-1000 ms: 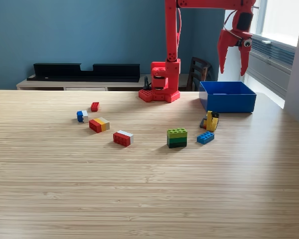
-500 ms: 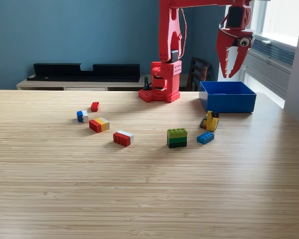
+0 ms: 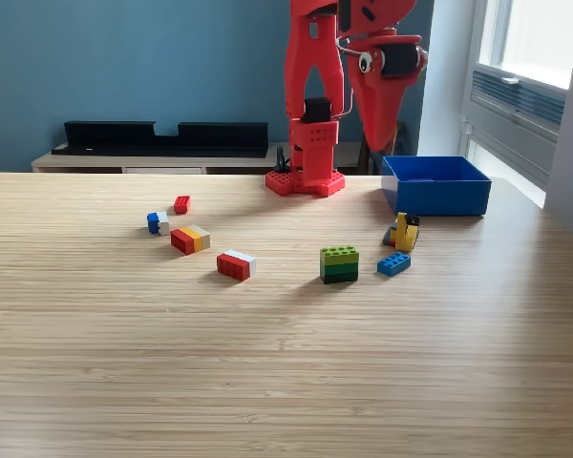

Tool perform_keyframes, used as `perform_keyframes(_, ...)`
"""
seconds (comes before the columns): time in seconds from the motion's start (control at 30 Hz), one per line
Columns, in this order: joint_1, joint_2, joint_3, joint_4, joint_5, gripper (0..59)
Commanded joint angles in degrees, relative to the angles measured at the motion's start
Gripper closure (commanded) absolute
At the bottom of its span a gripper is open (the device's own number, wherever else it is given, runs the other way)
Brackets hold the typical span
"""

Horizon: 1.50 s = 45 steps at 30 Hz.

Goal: Grasp a lego block and put it in the bin.

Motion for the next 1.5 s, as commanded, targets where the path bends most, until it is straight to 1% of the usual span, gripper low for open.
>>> perform_keyframes(0.03, 4.48, 3.52, -4.48, -2.2, -0.44, 58.5)
perform_keyframes(0.5, 6.42, 3.43, -2.99, -4.66, -0.35, 58.5)
perform_keyframes(0.67, 7.21, 3.43, -2.29, -7.03, 0.79, 58.5)
perform_keyframes(1.2, 9.93, 3.43, -0.79, -10.02, 2.9, 58.5)
perform_keyframes(1.37, 12.83, 3.43, -0.7, -12.04, 4.39, 58.5)
perform_keyframes(1.5, 16.44, 3.43, -0.7, -13.01, 6.94, 58.5)
